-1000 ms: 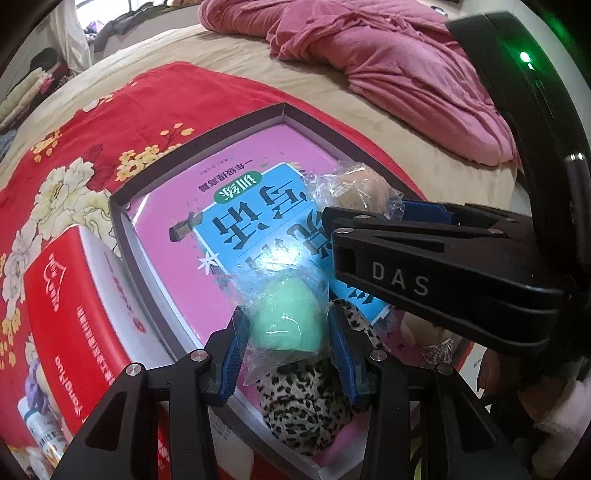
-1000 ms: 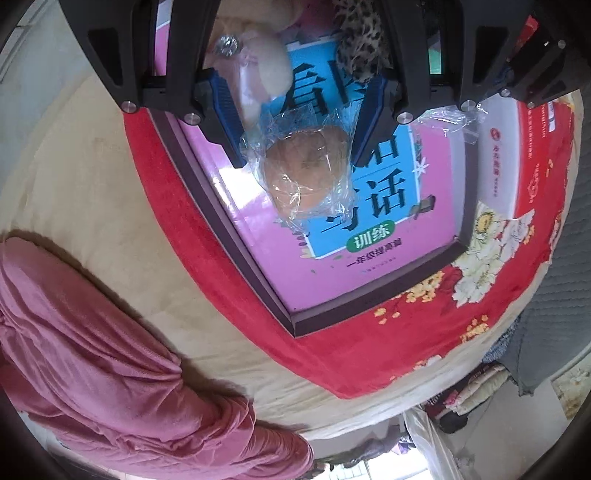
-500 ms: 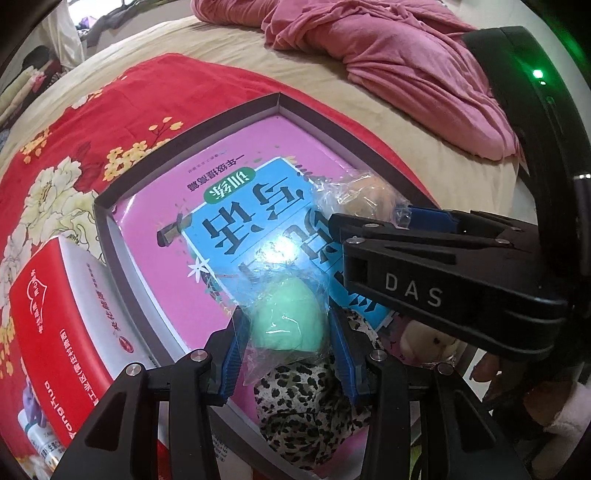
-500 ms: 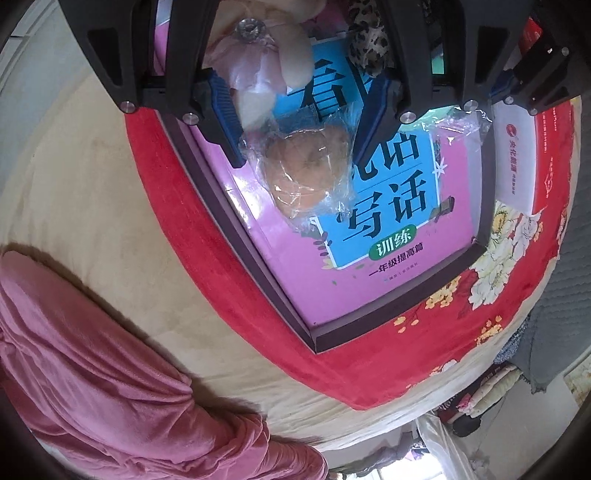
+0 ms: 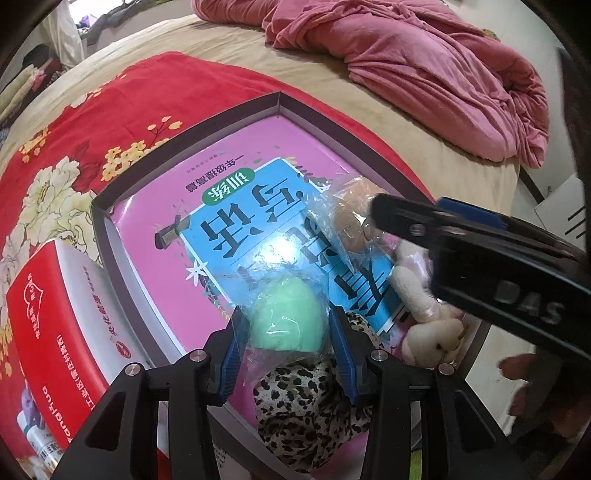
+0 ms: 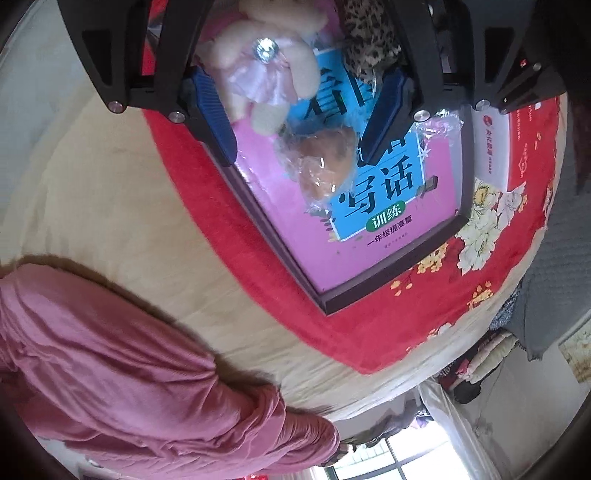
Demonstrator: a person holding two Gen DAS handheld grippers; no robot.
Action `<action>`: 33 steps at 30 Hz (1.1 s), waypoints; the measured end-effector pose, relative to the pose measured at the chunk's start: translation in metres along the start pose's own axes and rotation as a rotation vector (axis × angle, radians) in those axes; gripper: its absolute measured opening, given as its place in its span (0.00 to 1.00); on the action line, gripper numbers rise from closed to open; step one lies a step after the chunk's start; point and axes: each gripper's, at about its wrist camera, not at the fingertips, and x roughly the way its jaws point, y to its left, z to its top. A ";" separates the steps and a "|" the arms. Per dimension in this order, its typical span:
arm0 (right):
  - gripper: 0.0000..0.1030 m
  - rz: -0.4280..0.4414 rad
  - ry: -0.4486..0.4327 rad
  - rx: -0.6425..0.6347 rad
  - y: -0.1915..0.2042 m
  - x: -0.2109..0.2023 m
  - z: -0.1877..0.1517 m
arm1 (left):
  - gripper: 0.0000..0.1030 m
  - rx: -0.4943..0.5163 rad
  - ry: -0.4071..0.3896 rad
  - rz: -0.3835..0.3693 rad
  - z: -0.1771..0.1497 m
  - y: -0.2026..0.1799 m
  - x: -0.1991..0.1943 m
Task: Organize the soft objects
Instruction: 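Lower the green ball and bread roll onto the book in the tray, then open the left gripper to release the green ball while the right gripper releases the bread roll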
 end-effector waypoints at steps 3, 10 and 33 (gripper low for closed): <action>0.67 -0.015 -0.023 0.009 -0.004 -0.012 0.001 | 0.48 -0.003 0.007 -0.003 0.002 -0.001 0.001; 0.68 -0.045 -0.039 -0.005 -0.005 -0.023 0.003 | 0.50 -0.005 0.010 0.003 0.002 -0.001 0.001; 0.68 -0.057 -0.098 -0.029 0.003 -0.058 0.001 | 0.72 -0.044 -0.071 0.009 -0.006 0.011 -0.044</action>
